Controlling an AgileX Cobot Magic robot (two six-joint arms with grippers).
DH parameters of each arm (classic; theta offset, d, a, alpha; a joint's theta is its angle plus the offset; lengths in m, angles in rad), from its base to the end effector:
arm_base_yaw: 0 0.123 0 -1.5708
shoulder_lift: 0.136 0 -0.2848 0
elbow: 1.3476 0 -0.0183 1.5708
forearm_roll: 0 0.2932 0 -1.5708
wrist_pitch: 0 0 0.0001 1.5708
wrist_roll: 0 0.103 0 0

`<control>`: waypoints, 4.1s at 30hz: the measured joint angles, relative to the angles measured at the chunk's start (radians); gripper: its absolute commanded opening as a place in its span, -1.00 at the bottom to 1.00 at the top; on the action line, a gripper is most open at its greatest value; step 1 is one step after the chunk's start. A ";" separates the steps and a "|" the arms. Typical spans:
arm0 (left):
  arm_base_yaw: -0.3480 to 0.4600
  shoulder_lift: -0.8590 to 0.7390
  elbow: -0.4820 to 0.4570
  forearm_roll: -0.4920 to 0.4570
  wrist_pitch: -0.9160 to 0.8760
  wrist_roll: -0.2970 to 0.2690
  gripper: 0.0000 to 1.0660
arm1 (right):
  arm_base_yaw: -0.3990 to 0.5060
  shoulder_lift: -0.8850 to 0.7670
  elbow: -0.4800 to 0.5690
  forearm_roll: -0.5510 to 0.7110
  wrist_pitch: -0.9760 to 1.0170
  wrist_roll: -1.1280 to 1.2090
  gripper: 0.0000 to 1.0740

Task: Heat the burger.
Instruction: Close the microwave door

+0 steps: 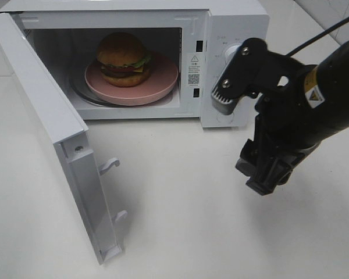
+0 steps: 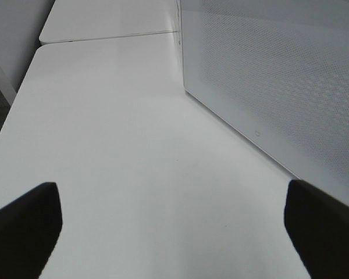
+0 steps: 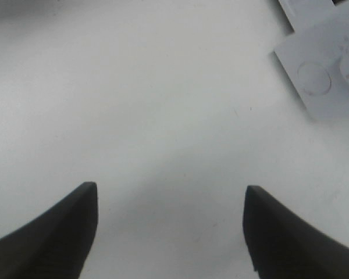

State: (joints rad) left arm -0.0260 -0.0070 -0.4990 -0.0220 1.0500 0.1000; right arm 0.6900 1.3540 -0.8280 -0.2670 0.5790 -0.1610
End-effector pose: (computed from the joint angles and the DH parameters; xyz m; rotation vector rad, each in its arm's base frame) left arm 0.0428 -0.0031 0.2932 0.1286 2.0234 0.0205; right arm 0.2448 0.1827 0.2130 -1.2637 2.2236 -0.0701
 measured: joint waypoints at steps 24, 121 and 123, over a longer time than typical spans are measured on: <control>0.000 0.000 0.000 0.000 0.000 0.000 0.81 | -0.318 -0.224 0.003 0.052 0.235 0.299 0.29; 0.000 0.000 0.000 0.000 0.000 0.000 0.81 | -0.554 -1.359 0.321 0.107 0.439 0.289 0.37; 0.000 0.000 0.000 0.000 0.000 0.000 0.81 | -0.554 -1.359 0.321 0.107 0.439 0.289 0.37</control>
State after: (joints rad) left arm -0.0260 -0.0070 -0.4990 -0.0220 1.0500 0.1000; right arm 0.1360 -0.0050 -0.5070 -0.1600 1.0180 0.1280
